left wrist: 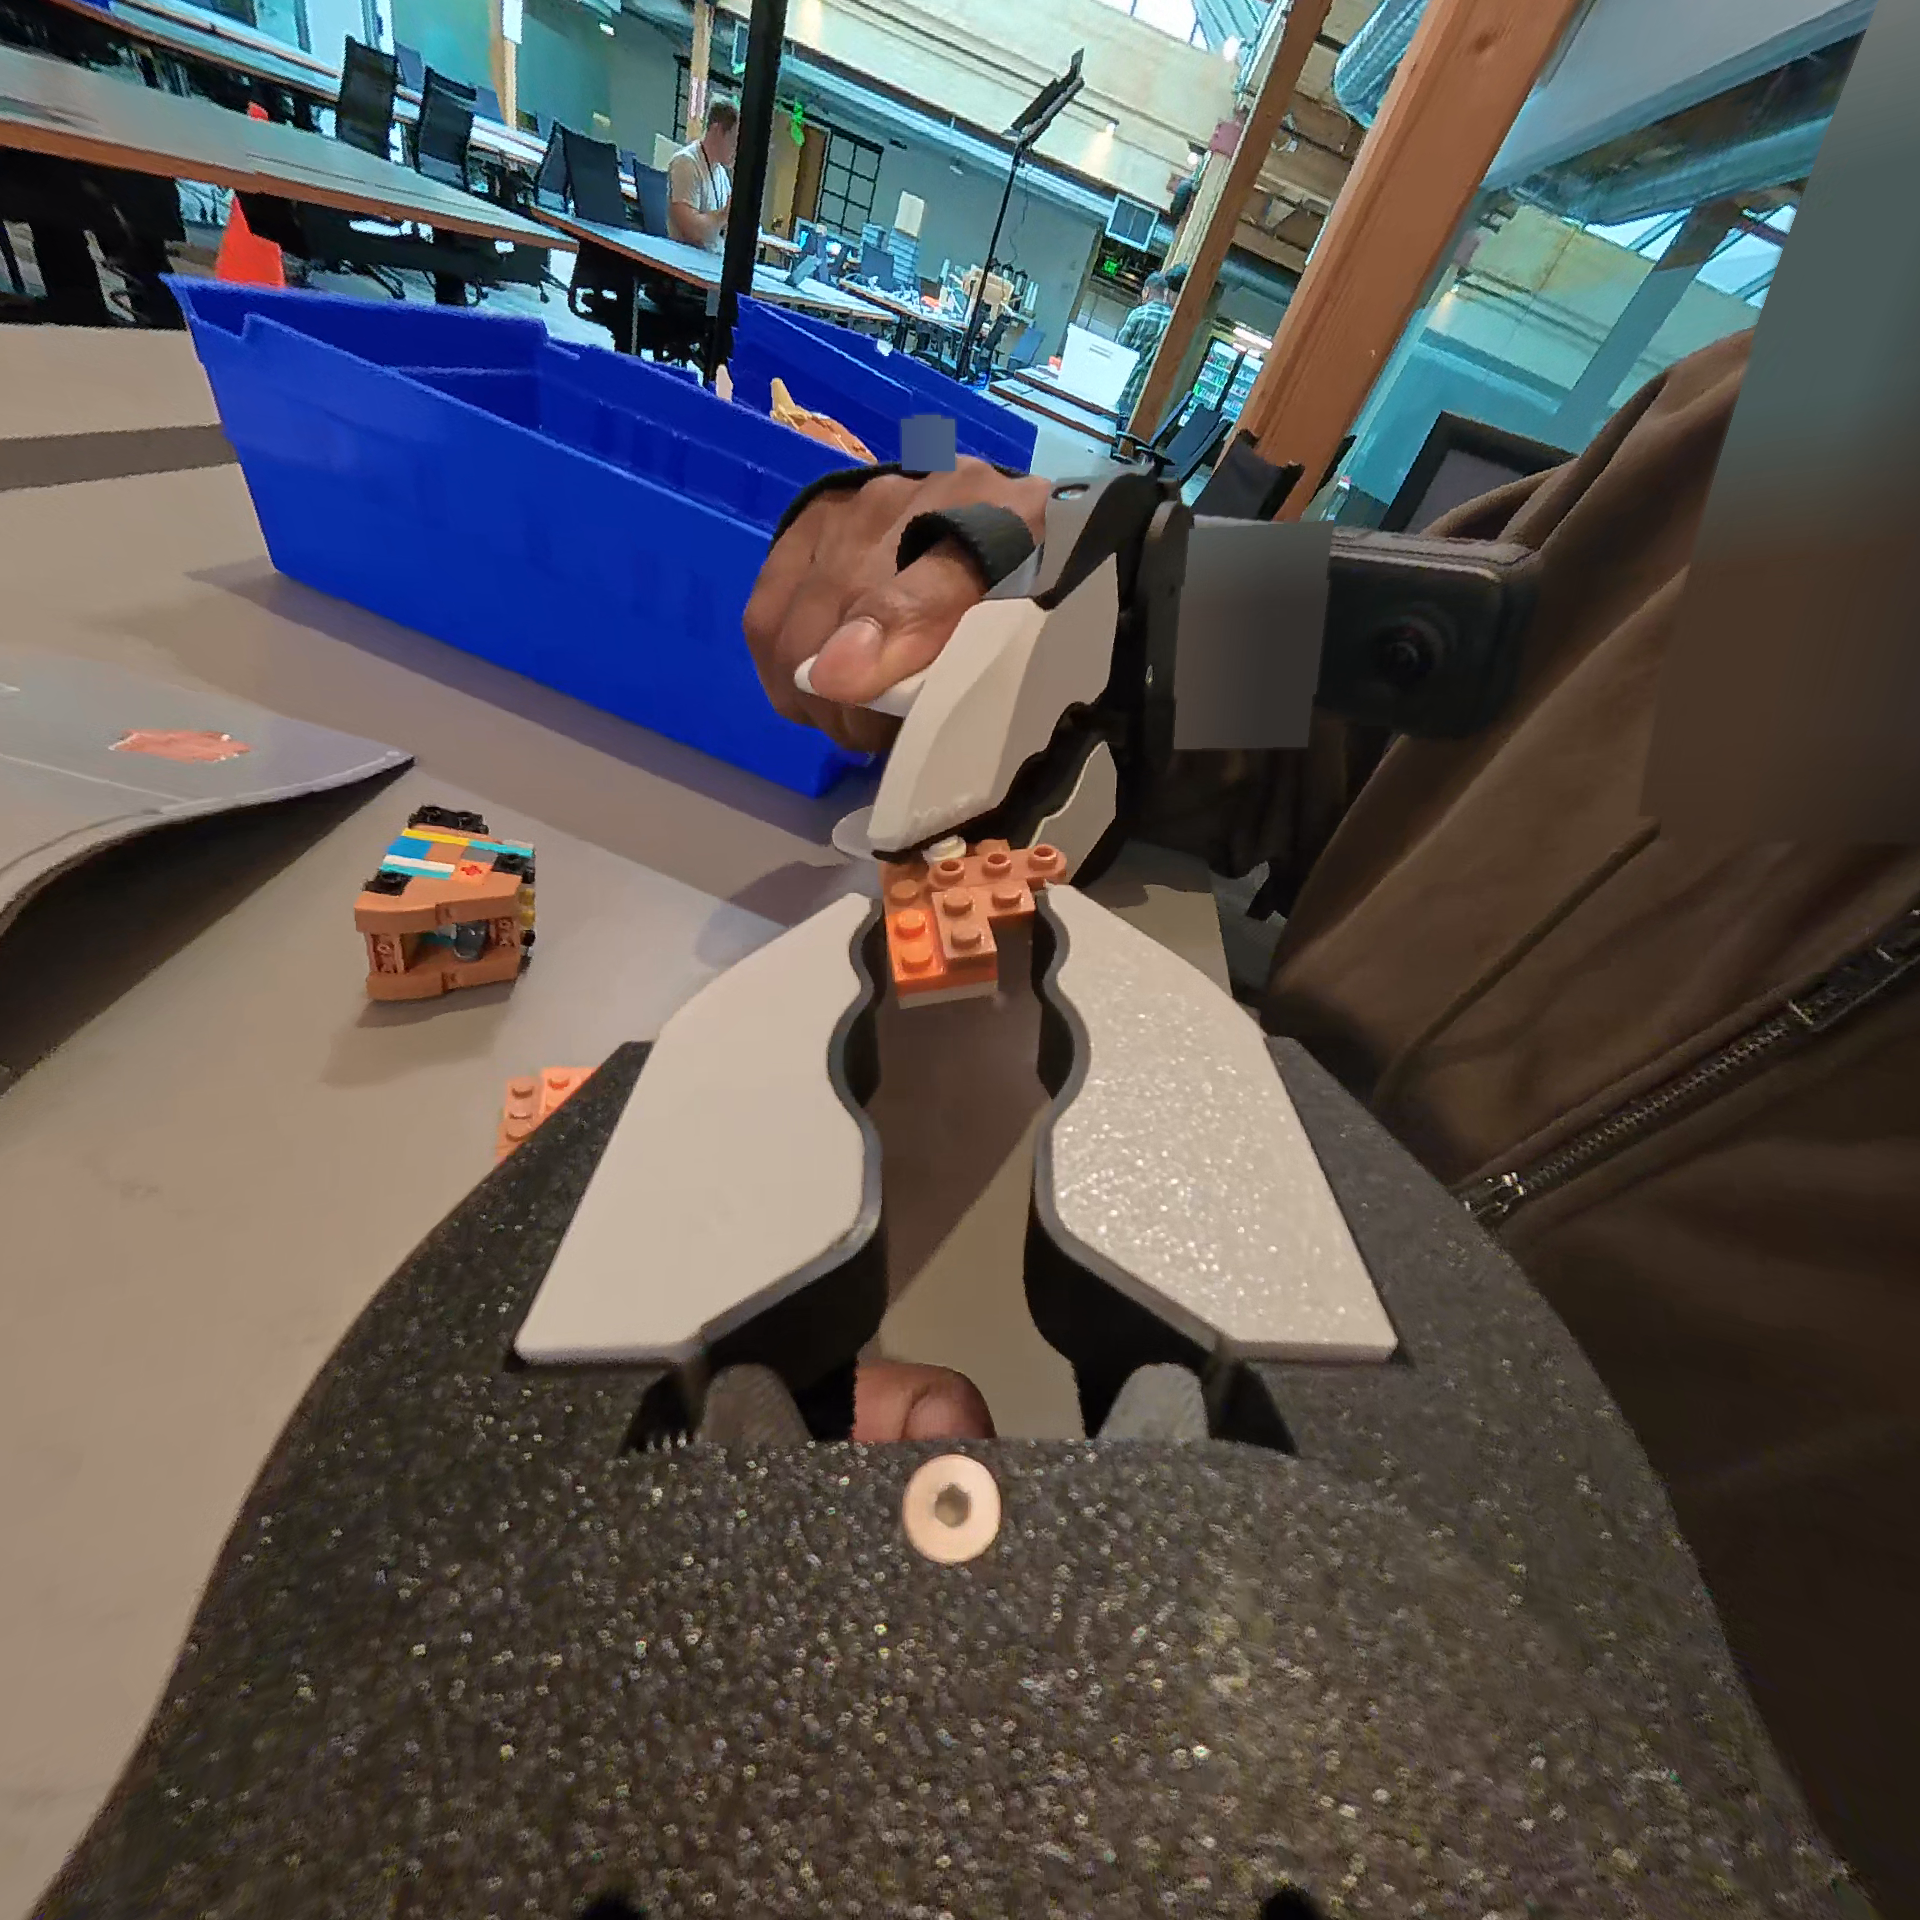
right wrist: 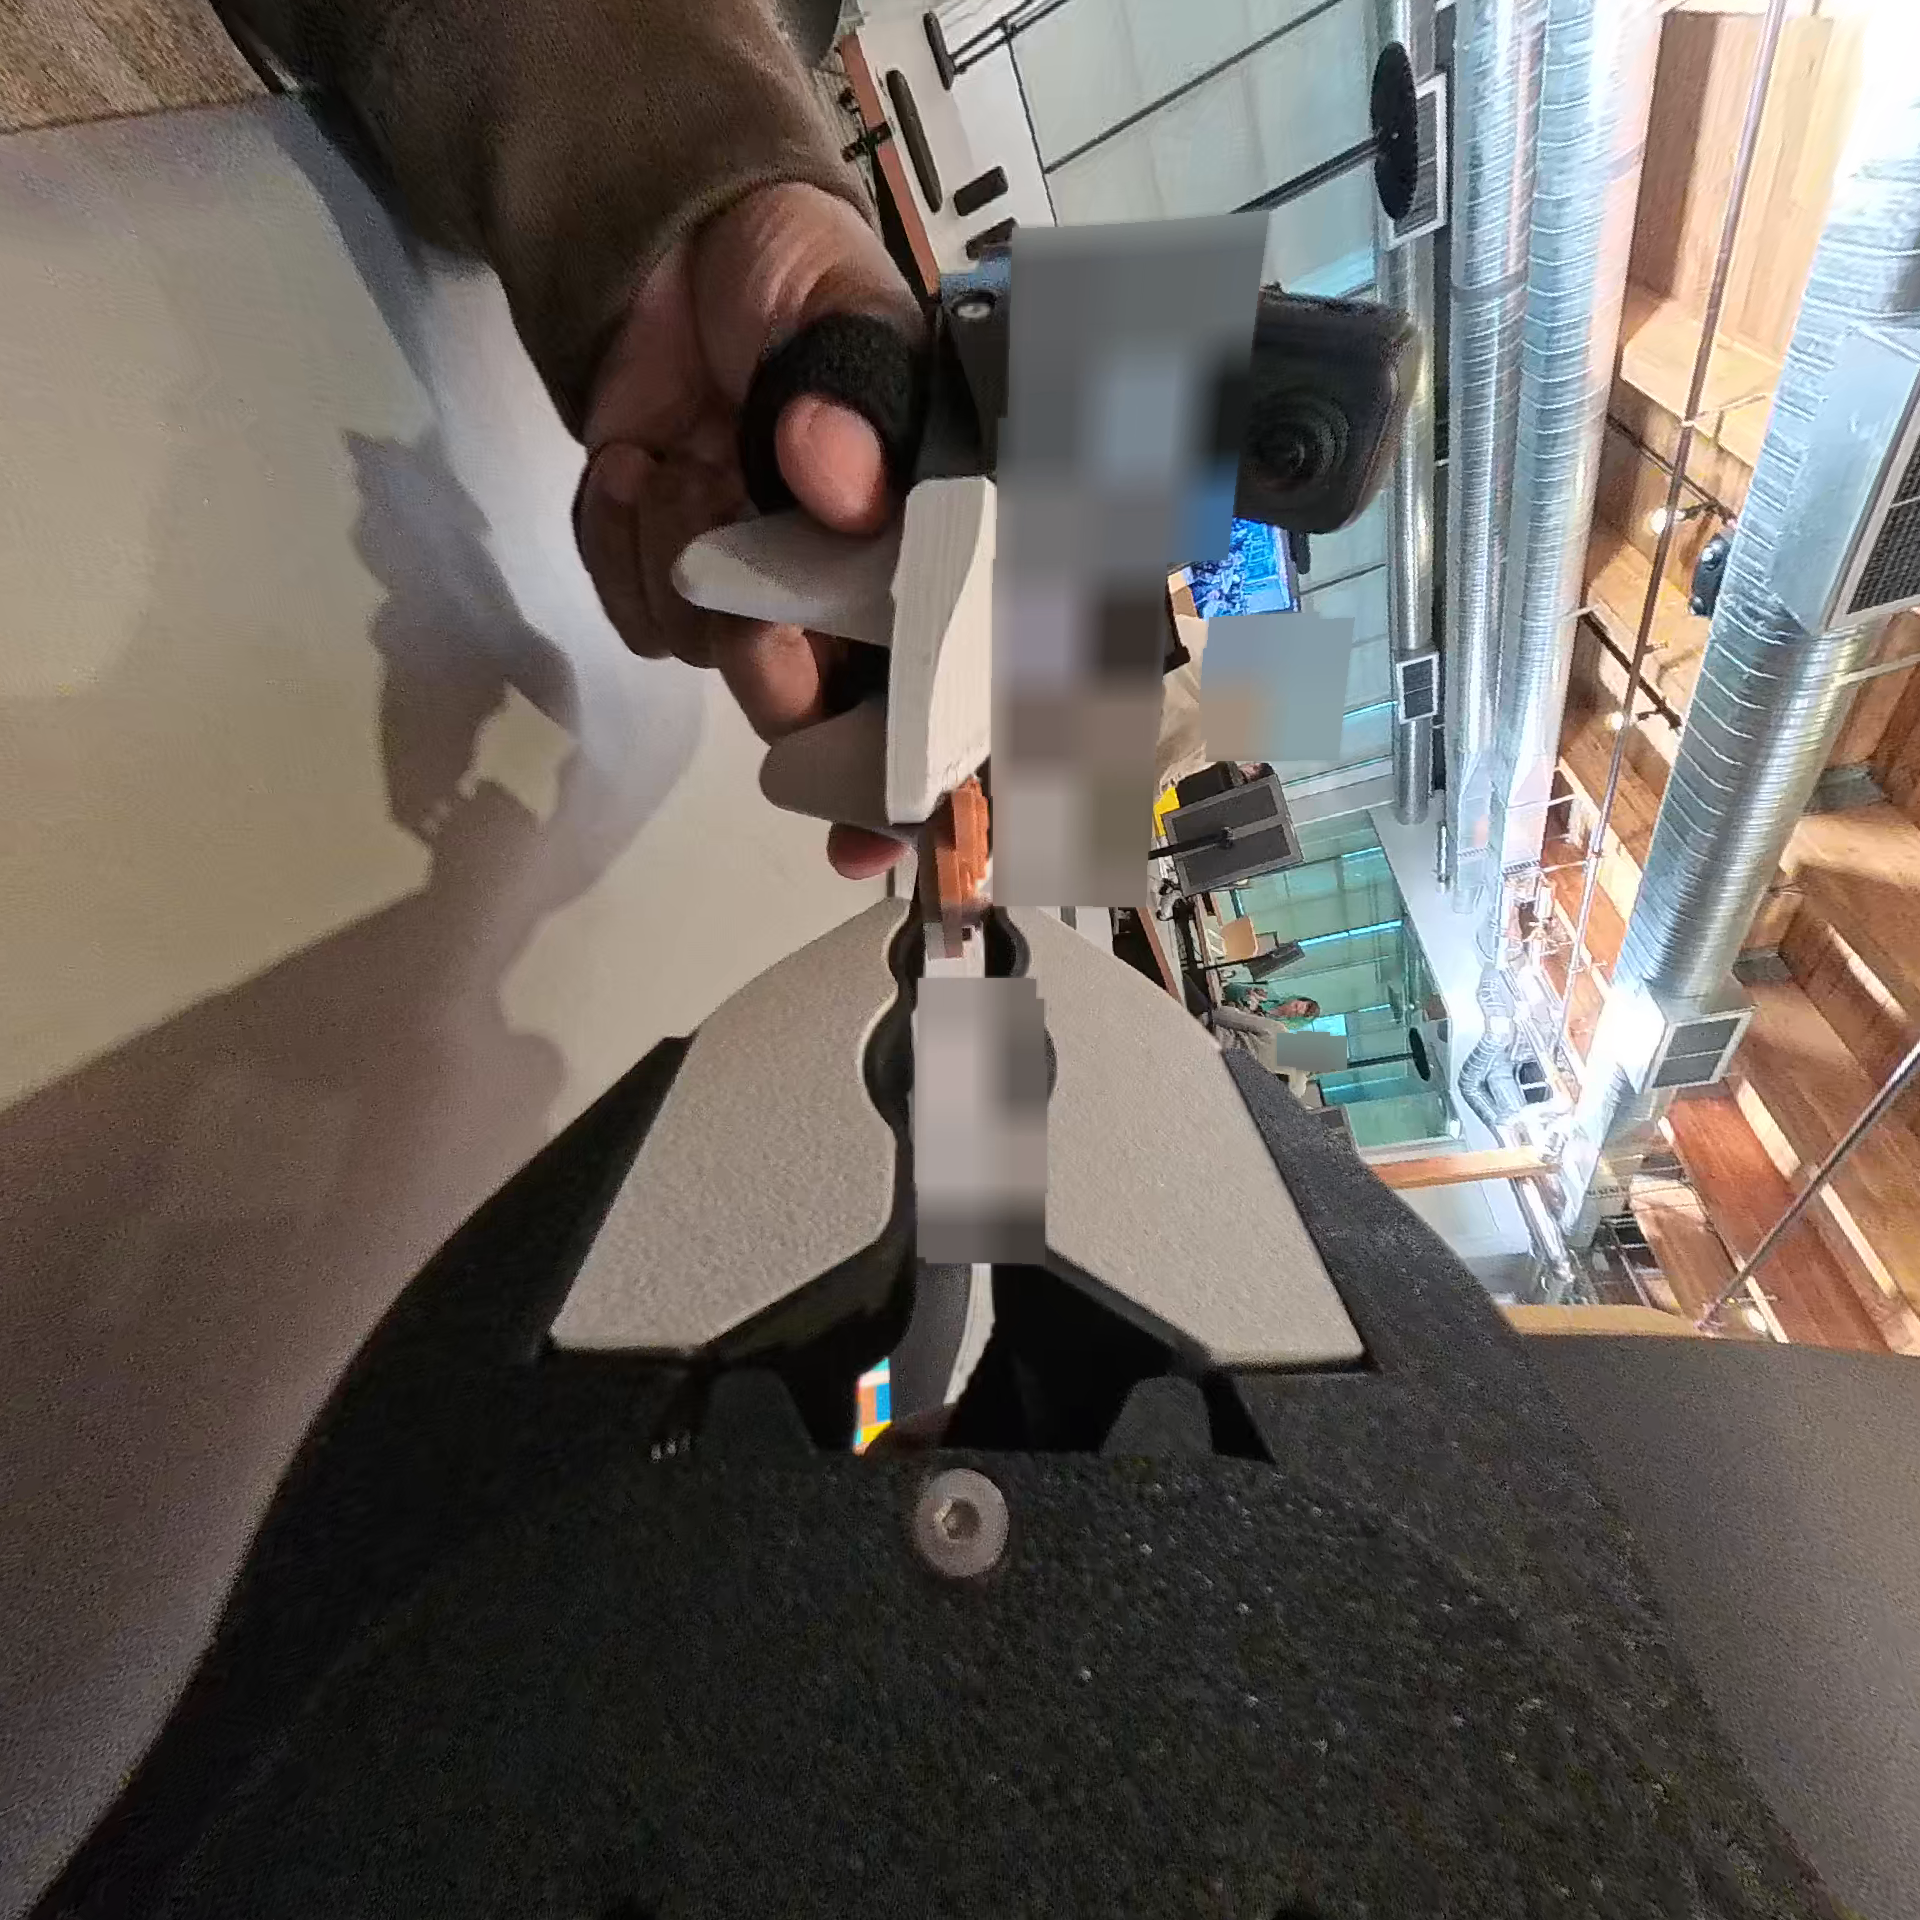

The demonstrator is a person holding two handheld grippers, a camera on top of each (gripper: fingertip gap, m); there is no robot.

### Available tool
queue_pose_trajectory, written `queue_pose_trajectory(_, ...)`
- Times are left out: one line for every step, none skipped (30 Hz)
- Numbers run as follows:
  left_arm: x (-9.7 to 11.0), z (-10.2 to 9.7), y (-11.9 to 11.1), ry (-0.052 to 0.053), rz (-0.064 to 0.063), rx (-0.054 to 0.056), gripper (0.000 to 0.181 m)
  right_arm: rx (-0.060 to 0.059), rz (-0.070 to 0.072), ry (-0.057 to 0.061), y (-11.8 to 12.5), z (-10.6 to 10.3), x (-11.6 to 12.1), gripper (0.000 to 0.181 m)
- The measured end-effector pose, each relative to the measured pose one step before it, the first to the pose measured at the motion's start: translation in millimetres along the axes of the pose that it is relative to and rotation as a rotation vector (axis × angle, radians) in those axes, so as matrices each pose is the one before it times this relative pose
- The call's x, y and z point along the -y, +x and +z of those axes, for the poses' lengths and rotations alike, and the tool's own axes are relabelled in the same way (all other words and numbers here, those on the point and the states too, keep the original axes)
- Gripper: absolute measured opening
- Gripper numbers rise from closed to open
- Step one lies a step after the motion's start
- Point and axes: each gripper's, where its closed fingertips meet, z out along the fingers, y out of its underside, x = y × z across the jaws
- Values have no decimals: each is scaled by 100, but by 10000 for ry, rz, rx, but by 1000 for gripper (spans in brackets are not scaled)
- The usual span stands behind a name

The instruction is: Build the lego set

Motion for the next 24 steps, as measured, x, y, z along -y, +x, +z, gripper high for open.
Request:
queue_pose_trajectory(290, -1, -121, 140, 95, 16, 26, -161, 31, -57, 216, 19, -94, 11)
queue_pose_trajectory(342, 15, -112, 171, 70, -4, 26, -288, 66, -62, 337, 0, -89, 11)
queue_pose_trajectory(282, 20, -114, 134, 99, -10, 26, -333, 39, -67, 344, -4, -85, 11)
queue_pose_trajectory(193, 45, -121, 87, 139, 2, 26, -318, -20, -87, 283, -15, -119, 11)
queue_pose_trajectory(102, 73, -107, 61, 129, -16, 26, -251, -53, -102, 207, -33, -162, 11)
queue_pose_trajectory(79, 88, -49, 60, 74, -58, 26, -172, -9, -101, 148, -60, -167, 12)
queue_pose_trajectory(105, 111, -84, 92, 37, -25, 26, -114, 99, -107, 134, -63, -201, 14)
queue_pose_trajectory(137, 101, -114, 118, 32, 0, 26, -84, 196, -124, 153, -67, -240, 18)
queue_pose_trajectory(149, 113, -130, 106, 35, 22, 26, -126, 232, -97, 224, -121, -228, 22)
queue_pose_trajectory(157, 96, -171, 92, 51, 56, 26, -106, 233, -98, 236, -155, -230, 23)
queue_pose_trajectory(177, 67, -218, 73, 75, 98, 26, -109, 221, -130, 275, -195, -294, 25)
queue_pose_trajectory(182, 12, -238, 34, 102, 119, 26, -170, 239, -118, 381, -219, -281, 27)
queue_pose_trajectory(168, -52, -305, -5, 158, 159, 26, -154, 323, -74, 370, -261, -229, 27)
queue_pose_trajectory(216, -123, -440, -1, 227, 225, 26, -78, 432, -47, 241, -263, -148, 29)
queue_pose_trajectory(263, -203, -577, -23, 264, 254, 26, -50, 493, -38, 119, -261, -132, 29)
queue_pose_trajectory(243, -242, -720, -72, 309, 268, 26, -34, 473, -31, 12, -249, -145, 29)
queue_pose_trajectory(192, -270, -906, -126, 396, 299, 27, 21, 393, -10, -171, -229, -142, 28)
queue_pose_trajectory(173, -289, -1087, -133, 438, 316, 27, 86, 318, 8, -331, -193, -128, 28)
queue_pose_trajectory(135, -276, -1206, -104, 423, 289, 26, 86, 277, -12, -360, -180, -163, 28)
queue_pose_trajectory(-14, -209, -1281, -94, 406, 256, 26, 115, 276, -21, -402, -146, -195, 27)
queue_pose_trajectory(-152, -139, -1334, -59, 350, 257, 26, 115, 286, -12, -364, -150, -211, 27)
queue_pose_trajectory(-268, -58, -1256, -8, 239, 237, 26, 91, 290, -9, -285, -125, -210, 26)
queue_pose_trajectory(-412, -28, -1073, 31, 176, 205, 26, 88, 295, -9, -231, -95, -212, 25)
queue_pose_trajectory(-450, -37, -876, 94, 87, 230, 26, 110, 311, -18, -206, -50, -200, 24)
